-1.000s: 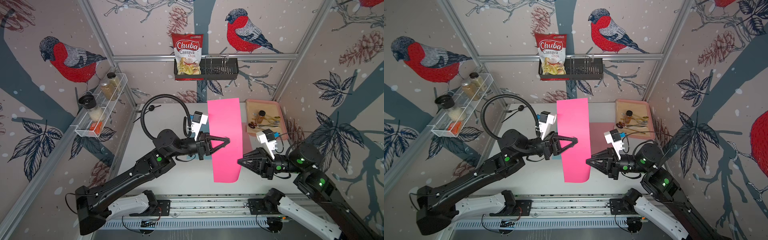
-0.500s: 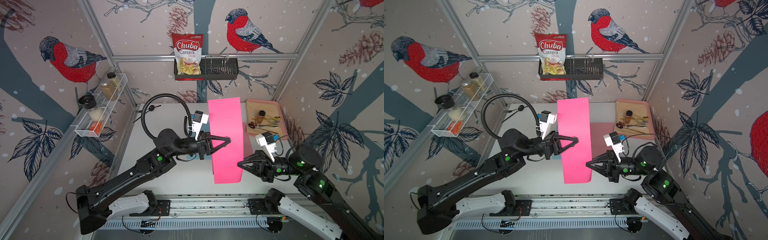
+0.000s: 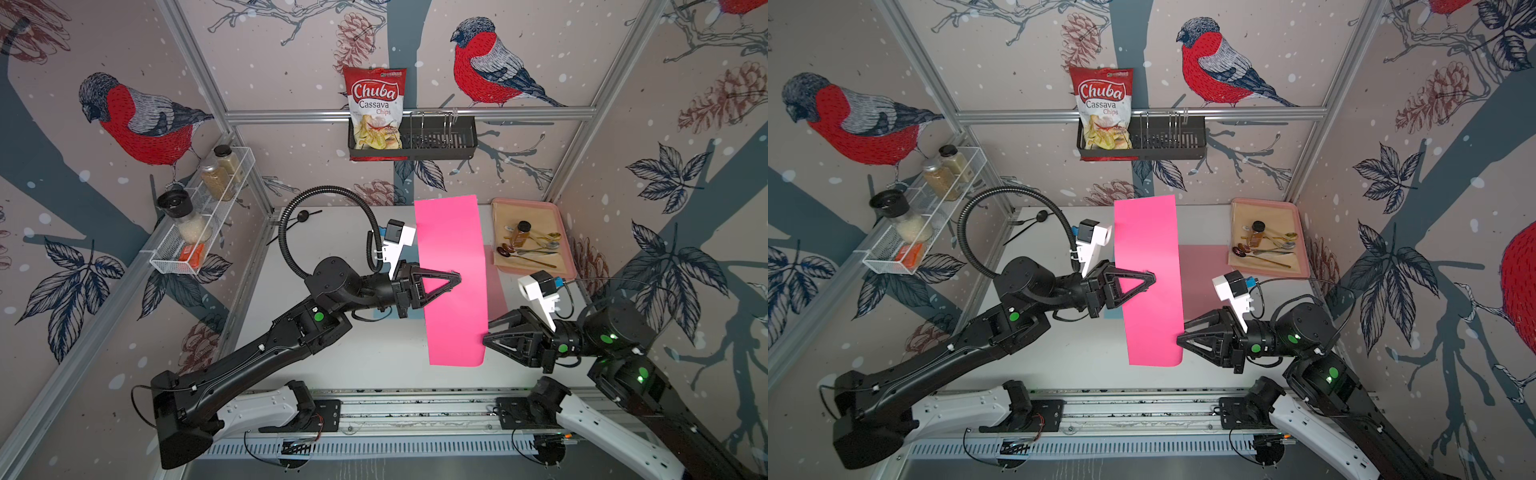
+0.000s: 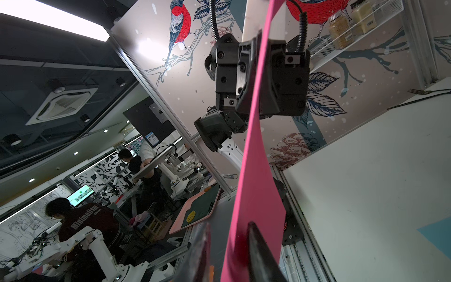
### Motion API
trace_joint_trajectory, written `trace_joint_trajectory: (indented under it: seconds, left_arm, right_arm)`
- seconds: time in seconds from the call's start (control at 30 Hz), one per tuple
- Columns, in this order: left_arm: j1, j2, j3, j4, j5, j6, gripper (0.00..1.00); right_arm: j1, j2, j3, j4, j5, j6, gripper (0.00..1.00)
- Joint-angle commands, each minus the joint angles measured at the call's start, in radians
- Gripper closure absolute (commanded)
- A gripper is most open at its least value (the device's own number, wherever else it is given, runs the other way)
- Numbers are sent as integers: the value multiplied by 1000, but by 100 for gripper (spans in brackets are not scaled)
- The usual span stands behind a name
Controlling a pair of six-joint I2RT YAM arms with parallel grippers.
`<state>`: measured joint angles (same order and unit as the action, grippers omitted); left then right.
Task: Fold the rectangular paper in half along the long edge
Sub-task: Fold the paper.
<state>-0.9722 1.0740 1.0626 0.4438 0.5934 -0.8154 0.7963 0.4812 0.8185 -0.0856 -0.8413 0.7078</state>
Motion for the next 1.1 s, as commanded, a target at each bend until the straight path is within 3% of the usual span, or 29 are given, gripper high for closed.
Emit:
trace_joint_trajectory:
  seconds: [0.0, 0.3, 0.43, 0.5, 0.57, 0.83, 0.93, 1.0, 1.07]
  left_arm:
    - [0, -3, 8, 58, -1, -5, 100]
    - [0, -4, 7, 58, -3, -2, 100]
    - [0, -1, 6, 64, -4, -5, 100]
    - [0, -1, 6, 67, -3, -5, 100]
    - [0, -2, 5, 68, -4, -7, 100]
    - [0, 3, 6, 70, -3, -7, 100]
    - [0, -3, 7, 63, -8, -3, 100]
    - [0, -5, 7, 61, -10, -1, 100]
    - [0, -4, 6, 62, -9, -1, 100]
  right_arm:
    - [1, 2, -10, 85, -16, 18, 74]
    - [2, -9, -21, 95, -8, 30, 100]
    - [3, -29, -30, 87, 1, 41, 100]
    - [3, -42, -40, 79, 8, 47, 80]
    - [4, -53, -51, 77, 11, 54, 73]
    - [4, -53, -52, 50, 15, 46, 100]
    - [4, -58, -50, 29, 21, 43, 100]
    - [4, -55, -49, 10, 25, 39, 80]
    - [4, -47, -47, -9, 18, 36, 75]
